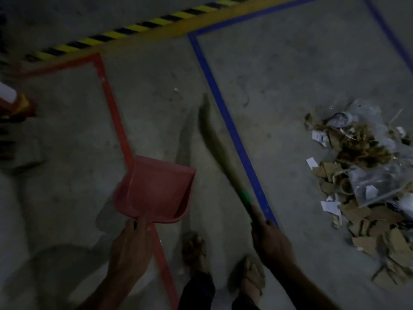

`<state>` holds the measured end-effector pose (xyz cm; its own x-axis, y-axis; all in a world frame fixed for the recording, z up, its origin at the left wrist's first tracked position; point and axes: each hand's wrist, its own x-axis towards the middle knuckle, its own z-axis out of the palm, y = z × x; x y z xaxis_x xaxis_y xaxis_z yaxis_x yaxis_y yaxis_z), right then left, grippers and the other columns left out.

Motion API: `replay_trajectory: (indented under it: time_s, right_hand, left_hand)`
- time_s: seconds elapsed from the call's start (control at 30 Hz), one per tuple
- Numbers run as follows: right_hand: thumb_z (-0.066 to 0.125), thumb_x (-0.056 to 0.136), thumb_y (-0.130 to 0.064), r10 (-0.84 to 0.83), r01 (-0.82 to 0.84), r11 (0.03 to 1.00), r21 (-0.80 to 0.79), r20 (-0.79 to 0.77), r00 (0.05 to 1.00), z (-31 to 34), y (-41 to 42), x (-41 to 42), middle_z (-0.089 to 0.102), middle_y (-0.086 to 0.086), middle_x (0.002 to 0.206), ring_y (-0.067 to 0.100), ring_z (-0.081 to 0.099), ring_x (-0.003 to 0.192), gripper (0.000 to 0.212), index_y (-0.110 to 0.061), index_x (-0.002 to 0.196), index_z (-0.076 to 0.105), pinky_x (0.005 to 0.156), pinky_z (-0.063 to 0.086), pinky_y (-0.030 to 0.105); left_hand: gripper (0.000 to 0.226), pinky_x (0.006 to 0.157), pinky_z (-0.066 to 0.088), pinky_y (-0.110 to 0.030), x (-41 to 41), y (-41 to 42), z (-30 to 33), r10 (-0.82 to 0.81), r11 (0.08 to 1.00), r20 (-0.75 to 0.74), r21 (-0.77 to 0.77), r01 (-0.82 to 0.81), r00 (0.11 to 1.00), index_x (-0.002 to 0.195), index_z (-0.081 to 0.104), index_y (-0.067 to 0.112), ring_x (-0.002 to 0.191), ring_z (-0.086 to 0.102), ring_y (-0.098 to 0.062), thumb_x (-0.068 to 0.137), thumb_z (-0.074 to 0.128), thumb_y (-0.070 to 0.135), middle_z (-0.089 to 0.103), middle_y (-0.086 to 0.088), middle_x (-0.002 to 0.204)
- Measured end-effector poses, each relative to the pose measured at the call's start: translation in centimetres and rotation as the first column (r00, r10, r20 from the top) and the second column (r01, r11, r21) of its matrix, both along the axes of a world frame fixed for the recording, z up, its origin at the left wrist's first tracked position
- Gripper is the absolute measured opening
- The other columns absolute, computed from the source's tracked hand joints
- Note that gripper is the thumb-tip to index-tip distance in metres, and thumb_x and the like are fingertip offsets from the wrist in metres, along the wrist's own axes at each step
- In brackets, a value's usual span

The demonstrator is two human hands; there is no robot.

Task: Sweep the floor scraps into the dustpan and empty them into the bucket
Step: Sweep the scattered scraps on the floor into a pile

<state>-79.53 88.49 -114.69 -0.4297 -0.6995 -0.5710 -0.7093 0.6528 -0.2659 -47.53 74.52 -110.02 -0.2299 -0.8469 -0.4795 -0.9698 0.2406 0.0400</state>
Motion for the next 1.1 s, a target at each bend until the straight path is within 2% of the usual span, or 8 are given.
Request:
replay_trajectory:
  time_s: [0.13,0.27,0.4,0.53,0.67,0.83,0.97,1.1]
  right_hand:
    - [0.039,0.100,-0.054,0.058,-0.063,0.995,0.084,0.059,0.997,-2.3,-9.4,1.9,0.055,-0.006,0.086,0.008,0.052,0.063,0.029,-0.034,0.119,0.048,0.051,0.046,0.025]
    - [0.037,0.103,-0.048,0.120,-0.130,0.988,0.078,0.121,0.985,-4.4,-16.8,1.5,0.051,-0.002,0.090,0.011,0.052,0.068,0.042,-0.031,0.141,0.039,0.050,0.038,0.026]
    - [0.035,0.104,-0.038,-0.072,0.057,0.996,0.068,0.243,0.967,-6.0,-19.1,-1.7,0.057,0.003,0.099,0.017,0.061,0.074,0.051,-0.047,0.151,0.016,0.062,0.058,0.037]
    - [0.038,0.104,-0.031,-0.400,0.395,0.916,0.077,0.279,0.873,-6.1,-17.2,-8.9,0.063,0.007,0.110,0.018,0.058,0.079,0.057,-0.040,0.155,0.016,0.067,0.048,0.031]
    - [0.040,0.103,-0.029,-0.624,0.599,0.782,0.175,0.208,0.753,-6.9,-12.1,-18.2,0.065,0.009,0.090,0.022,0.065,0.072,0.060,-0.032,0.158,0.013,0.059,0.052,0.033]
    - [0.040,0.105,-0.026,-0.721,0.718,0.689,0.104,-0.002,0.693,-5.0,-6.9,-26.0,0.062,0.021,0.107,0.026,0.055,0.072,0.056,-0.023,0.157,0.020,0.067,0.049,0.037]
    - [0.035,0.089,-0.049,-0.783,0.785,0.617,0.056,-0.063,0.619,-7.0,-2.9,-31.1,0.058,0.018,0.117,0.036,0.061,0.088,0.059,-0.041,0.145,0.021,0.080,0.055,0.049]
    - [0.046,0.100,-0.027,-0.827,0.827,0.561,-0.012,0.014,0.562,-5.8,-1.0,-33.2,0.060,0.012,0.101,0.036,0.062,0.087,0.054,-0.027,0.151,0.028,0.075,0.047,0.038]
  left_hand:
    - [0.048,0.047,0.046,-0.036,0.7,-2.5,-1.2,0.011,0.998,-0.006,-0.069,-0.011,1.000,0.117,0.065,0.009,0.054,0.057,-0.036,0.082,0.038,0.027,0.054,-0.016,0.081]
    - [0.041,0.048,0.047,-0.039,-0.3,-4.9,-2.2,0.006,0.998,0.001,-0.060,-0.006,1.000,0.110,0.065,0.008,0.059,0.058,-0.038,0.082,0.041,0.027,0.054,-0.017,0.083]
    - [0.039,0.049,0.050,-0.041,-3.0,-7.2,-3.1,0.031,0.997,-0.069,-0.073,-0.036,0.997,0.113,0.061,0.010,0.065,0.061,-0.040,0.083,0.043,0.028,0.054,-0.016,0.089]
    - [0.036,0.052,0.052,-0.043,-8.2,-9.1,-4.0,-0.073,0.993,-0.121,-0.106,0.060,0.990,0.113,0.057,0.010,0.069,0.061,-0.042,0.085,0.042,0.027,0.053,-0.017,0.092]
    - [0.040,0.060,0.053,-0.044,-14.9,-10.1,-5.0,-0.201,0.974,-0.119,-0.128,0.186,0.972,0.123,0.053,0.010,0.077,0.062,-0.042,0.088,0.040,0.025,0.058,-0.020,0.097]
    - [0.043,0.057,0.051,-0.041,-26.1,-12.5,-4.5,-0.287,0.958,-0.096,-0.007,0.287,0.953,0.121,0.057,0.014,0.070,0.062,-0.040,0.086,0.038,0.029,0.057,-0.017,0.092]
    - [0.045,0.062,0.049,-0.040,-33.3,-14.1,-4.0,-0.441,0.897,-0.145,-0.047,0.439,0.886,0.130,0.055,0.015,0.078,0.062,-0.037,0.087,0.044,0.025,0.059,-0.015,0.104]
    - [0.038,0.063,0.045,-0.040,-38.9,-15.8,-4.1,-0.527,0.849,-0.150,-0.063,0.524,0.836,0.126,0.054,0.018,0.076,0.059,-0.036,0.089,0.045,0.026,0.057,-0.013,0.096]
